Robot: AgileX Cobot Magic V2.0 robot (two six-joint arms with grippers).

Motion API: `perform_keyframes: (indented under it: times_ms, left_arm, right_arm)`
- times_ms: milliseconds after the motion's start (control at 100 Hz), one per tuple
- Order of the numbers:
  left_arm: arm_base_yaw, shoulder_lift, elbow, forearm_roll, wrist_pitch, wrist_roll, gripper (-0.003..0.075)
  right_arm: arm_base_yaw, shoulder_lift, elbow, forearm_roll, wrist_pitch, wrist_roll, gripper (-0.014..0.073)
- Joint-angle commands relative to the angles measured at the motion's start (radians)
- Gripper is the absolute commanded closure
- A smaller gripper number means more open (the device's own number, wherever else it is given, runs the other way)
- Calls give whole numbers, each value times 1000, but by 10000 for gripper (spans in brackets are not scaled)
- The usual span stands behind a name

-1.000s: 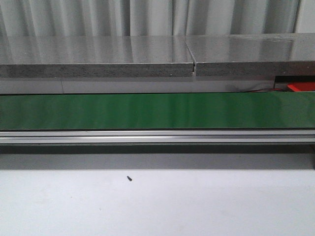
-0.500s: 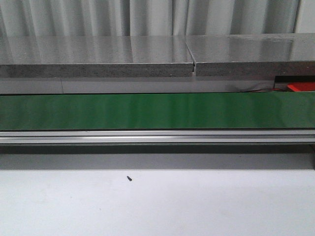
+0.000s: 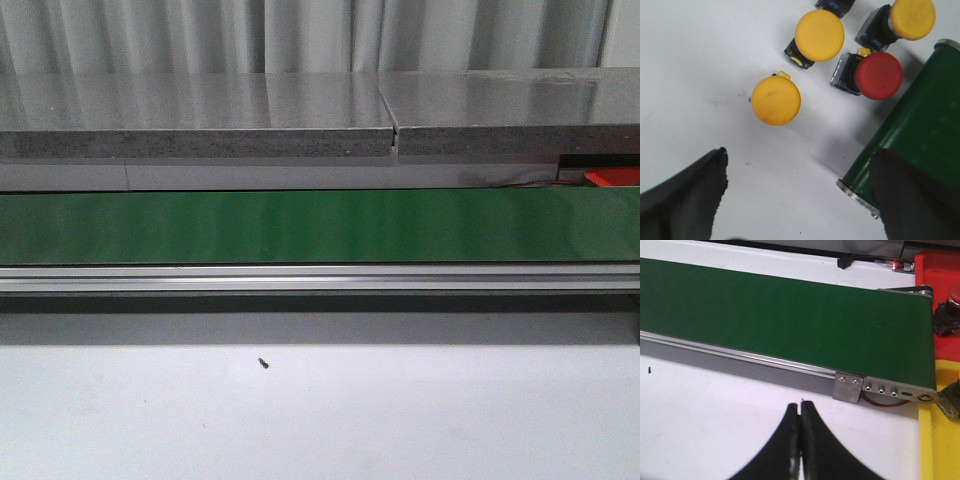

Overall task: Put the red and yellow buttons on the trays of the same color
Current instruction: 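Grasp the red button with the left gripper and set it on the belt, then grasp a yellow button with the left gripper and set it on the belt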

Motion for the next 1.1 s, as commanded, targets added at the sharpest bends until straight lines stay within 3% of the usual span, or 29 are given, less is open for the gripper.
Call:
perform_keyframes:
  times_ms: [0, 580, 920, 1090]
  left_arm:
    - [-1, -7, -26, -21, -31, 26, 155]
    - [-1, 131, -26, 0, -134, 35, 160]
    - [-1, 162, -26, -1, -181, 35, 424]
    - [-1, 155, -26, -1, -177, 38, 469]
  right_arm:
    - [3, 1, -25, 21, -63, -1, 643]
    - [3, 1, -25, 21, -63, -1, 643]
    - [3, 1, -25, 21, -63, -1, 643]
    - [3, 1, -25, 21, -63, -1, 643]
